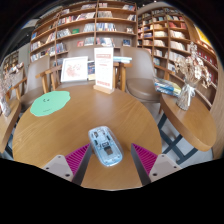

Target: Arrange mouse

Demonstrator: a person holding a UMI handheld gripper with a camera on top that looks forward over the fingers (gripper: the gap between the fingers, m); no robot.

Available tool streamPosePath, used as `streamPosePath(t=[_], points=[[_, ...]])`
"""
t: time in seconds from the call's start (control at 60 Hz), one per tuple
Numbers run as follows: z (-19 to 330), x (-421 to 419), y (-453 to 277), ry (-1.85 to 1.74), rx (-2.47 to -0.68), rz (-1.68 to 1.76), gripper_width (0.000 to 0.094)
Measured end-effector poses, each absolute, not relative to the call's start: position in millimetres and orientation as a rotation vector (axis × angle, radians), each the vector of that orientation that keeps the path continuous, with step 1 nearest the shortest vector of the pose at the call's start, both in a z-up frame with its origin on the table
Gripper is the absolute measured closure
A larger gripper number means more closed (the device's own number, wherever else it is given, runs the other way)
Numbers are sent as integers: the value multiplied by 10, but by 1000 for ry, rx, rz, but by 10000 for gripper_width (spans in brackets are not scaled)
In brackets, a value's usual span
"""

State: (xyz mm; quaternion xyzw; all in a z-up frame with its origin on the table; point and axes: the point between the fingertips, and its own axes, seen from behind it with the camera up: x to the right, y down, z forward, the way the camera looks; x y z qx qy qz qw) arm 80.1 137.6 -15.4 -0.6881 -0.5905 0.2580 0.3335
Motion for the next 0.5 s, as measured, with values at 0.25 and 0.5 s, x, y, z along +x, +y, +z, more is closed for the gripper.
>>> streamPosePath(t=[0.25, 0.5], points=[[-163, 560, 1452, -1524, -1829, 660, 190], [-183, 495, 1408, -1523, -1843, 675, 417]])
